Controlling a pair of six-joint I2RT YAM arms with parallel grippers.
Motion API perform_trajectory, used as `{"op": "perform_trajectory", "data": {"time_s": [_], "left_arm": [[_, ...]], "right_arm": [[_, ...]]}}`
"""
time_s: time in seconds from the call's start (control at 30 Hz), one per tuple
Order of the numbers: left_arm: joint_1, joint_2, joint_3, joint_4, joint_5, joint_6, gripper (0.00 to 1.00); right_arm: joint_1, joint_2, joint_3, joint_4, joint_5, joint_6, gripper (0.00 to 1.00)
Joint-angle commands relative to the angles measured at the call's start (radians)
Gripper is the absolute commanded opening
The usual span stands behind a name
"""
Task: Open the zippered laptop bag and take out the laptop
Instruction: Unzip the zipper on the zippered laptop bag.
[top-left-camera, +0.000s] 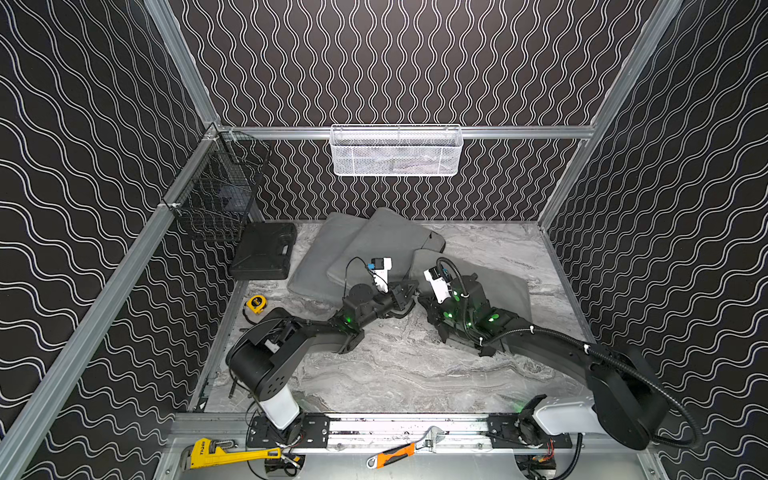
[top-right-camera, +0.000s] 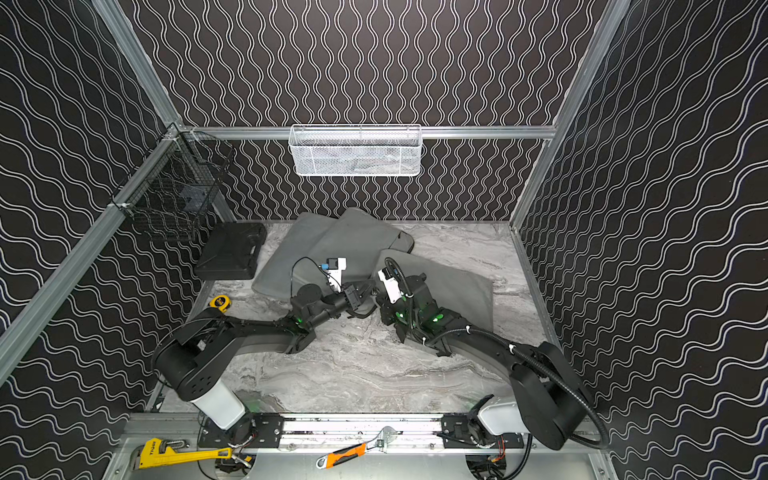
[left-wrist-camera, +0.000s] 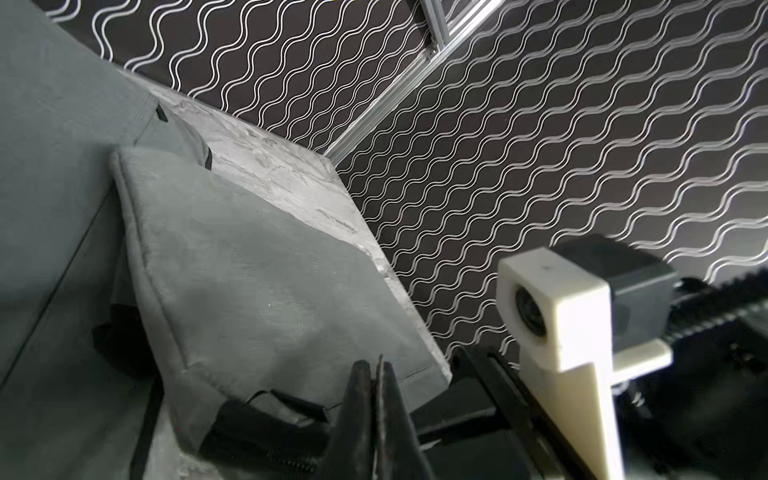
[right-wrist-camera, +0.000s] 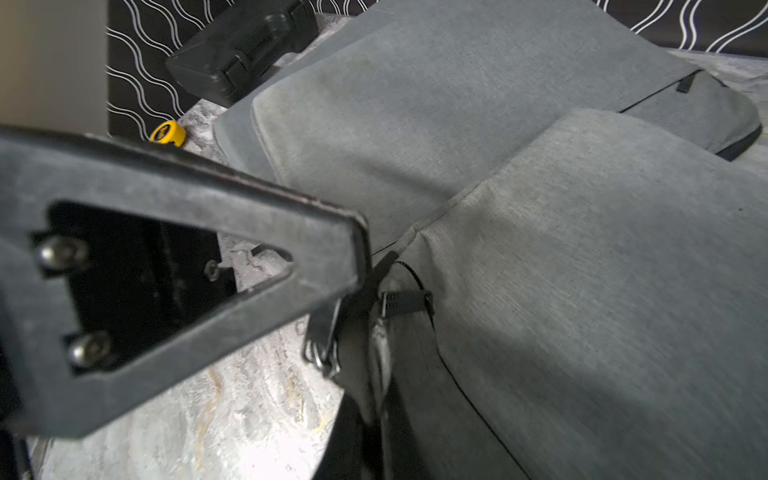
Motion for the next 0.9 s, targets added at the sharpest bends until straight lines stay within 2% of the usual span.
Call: {"op": "perform_trajectory", "data": {"time_s": [0.0,0.13,0.2,0.3,0.43,0.77,0.87], "left_arm": [[-0.007,0.039,0.027,0.107,0.07,0.061,0.0],[-0.01,0.076,0.017,0.123,0.044,0.082,0.0],[-0.009,0.086,0.022,0.106,0.04,0.097,0.0],[-0.001,0.096,0.057,0.011,0.035,0.095,0.0],[0.011,0.108,0.088,0.006,0.035,0.102,0.0],[0.073,0.116,0.191,-0.103,0.122,0.155,0.0],[0.087,0.119,0.205,-0.112,0.148,0.165,0.0]], "right_arm": [[-0.006,0.013,0.013,0.024,0.018,-0.024,0.06],[-0.008,0.009,0.009,-0.027,0.026,-0.057,0.2],[-0.008,-0.007,0.002,-0.063,0.051,-0.058,0.31],[-0.008,-0.048,-0.026,-0.099,0.091,-0.053,0.45],[-0.008,-0.097,-0.068,-0.138,0.124,-0.051,0.58],[-0.008,-0.025,-0.054,-0.201,0.113,-0.008,0.61],[-0.008,0.006,-0.038,-0.203,0.15,0.005,0.61]]}}
